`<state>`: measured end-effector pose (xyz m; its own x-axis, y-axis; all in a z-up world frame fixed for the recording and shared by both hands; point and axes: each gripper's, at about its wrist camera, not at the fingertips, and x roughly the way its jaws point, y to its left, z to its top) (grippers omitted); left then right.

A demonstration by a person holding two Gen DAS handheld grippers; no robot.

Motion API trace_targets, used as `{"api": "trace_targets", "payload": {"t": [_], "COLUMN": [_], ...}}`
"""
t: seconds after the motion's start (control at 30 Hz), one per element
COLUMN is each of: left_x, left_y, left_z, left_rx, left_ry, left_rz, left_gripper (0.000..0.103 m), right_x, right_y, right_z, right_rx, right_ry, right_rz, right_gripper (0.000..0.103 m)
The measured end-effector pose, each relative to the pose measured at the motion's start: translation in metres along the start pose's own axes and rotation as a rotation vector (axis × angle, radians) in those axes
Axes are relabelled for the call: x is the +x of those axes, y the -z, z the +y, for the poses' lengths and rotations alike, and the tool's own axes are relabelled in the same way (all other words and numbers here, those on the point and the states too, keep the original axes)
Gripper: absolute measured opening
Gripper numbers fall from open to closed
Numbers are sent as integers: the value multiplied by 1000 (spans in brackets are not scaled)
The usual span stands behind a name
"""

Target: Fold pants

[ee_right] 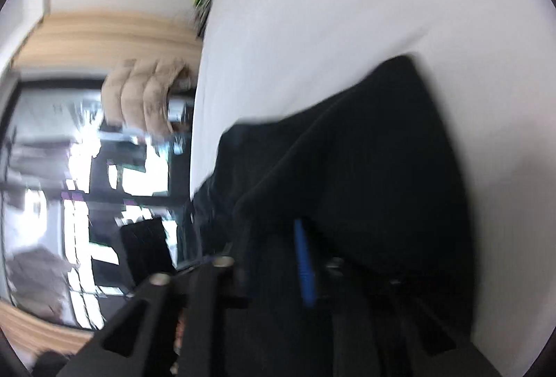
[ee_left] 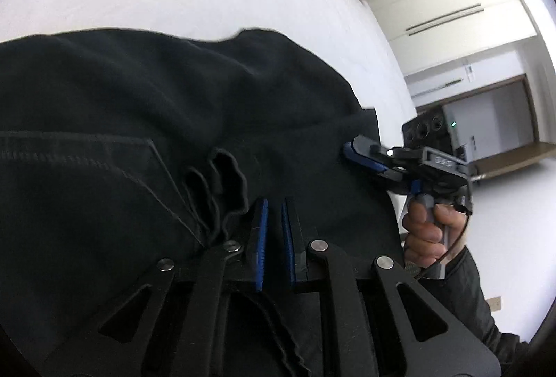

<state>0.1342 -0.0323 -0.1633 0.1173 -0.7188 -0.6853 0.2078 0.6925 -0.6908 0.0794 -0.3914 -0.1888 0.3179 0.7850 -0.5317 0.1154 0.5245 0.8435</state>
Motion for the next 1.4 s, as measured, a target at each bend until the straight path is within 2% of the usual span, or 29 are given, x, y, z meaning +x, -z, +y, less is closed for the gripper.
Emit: {"api": "trace_targets", "payload": {"t": [0.03, 0.17, 0.2, 0.23, 0.27, 0.33, 0.37, 0.43, 0.47, 0.5, 0.57, 0.6, 0.7, 0.73, 0.77, 0.83, 0.87, 0.9, 1.03, 1.13, 1.3, 1.4], "left_x": [-3, -24, -26, -31, -34, -43, -47, -66, -81, -94, -130, -150, -211, -229, -244, -271, -282, -292, -305, -309, -289, -280], "left_y": [-1, -1, 0, 2, 4, 10, 14, 26, 35, 43, 66, 78, 114, 128, 139, 166, 179, 191, 218, 226, 227, 227], "left_z": [3, 1, 0, 0, 0, 2, 1, 3, 3, 4, 8, 12, 31, 41, 51, 71, 79, 89, 113, 138, 169, 186], "left_rx": [3, 25, 33, 40, 42, 39, 36, 26, 25, 24, 14, 5, -55, -97, -140, -250, -299, -348, -430, -506, -657, -730], "left_ry": [-1, -29, -40, -50, -56, -64, -65, -90, -107, -114, -122, -133, -167, -166, -167, -165, -163, -150, -114, -44, 109, 160], "left_rz": [-3, -25, -33, -42, -50, -68, -81, -121, -149, -171, -236, -274, -390, -434, -470, -586, -638, -657, -671, -648, -665, -685], "left_gripper": [9, 9, 9, 9, 9, 9, 9, 10, 10, 10, 10, 10, 14, 25, 56, 98, 98, 98, 98, 98, 98, 98], "right_x": [-2, -15, -20, -22, -24, -18, -9, 11, 13, 11, -1, -12, -34, -32, -29, -11, -3, 6, 40, 56, 53, 55], "right_y": [-2, -5, -3, 1, 7, 15, 22, 33, 35, 34, 29, 27, 33, 38, 42, 56, 61, 66, 79, 81, 77, 83], "right_z": [-5, -7, 0, 8, 17, 32, 39, 44, 45, 42, 33, 28, 32, 40, 47, 63, 67, 71, 75, 84, 87, 84], "right_rx": [10, 25, 7, -7, -27, -62, -88, -146, -170, -164, -74, -26, 8, -8, -26, -67, -77, -81, -57, -42, -39, -33], "right_ry": [6, 49, 69, 63, 23, -45, -52, 33, 65, 58, 33, 35, 47, 19, -16, -97, -124, -146, -209, -249, -319, -332], "right_rz": [-9, -58, -72, -78, -80, -58, -27, 33, 25, 5, -50, -106, -240, -248, -239, -191, -175, -161, -112, -108, -112, -102], "right_gripper": [0, 1, 5, 23, 46, 63, 67, 64, 59, 58, 56, 56, 69, 73, 75, 75, 75, 75, 75, 75, 76, 75]}}
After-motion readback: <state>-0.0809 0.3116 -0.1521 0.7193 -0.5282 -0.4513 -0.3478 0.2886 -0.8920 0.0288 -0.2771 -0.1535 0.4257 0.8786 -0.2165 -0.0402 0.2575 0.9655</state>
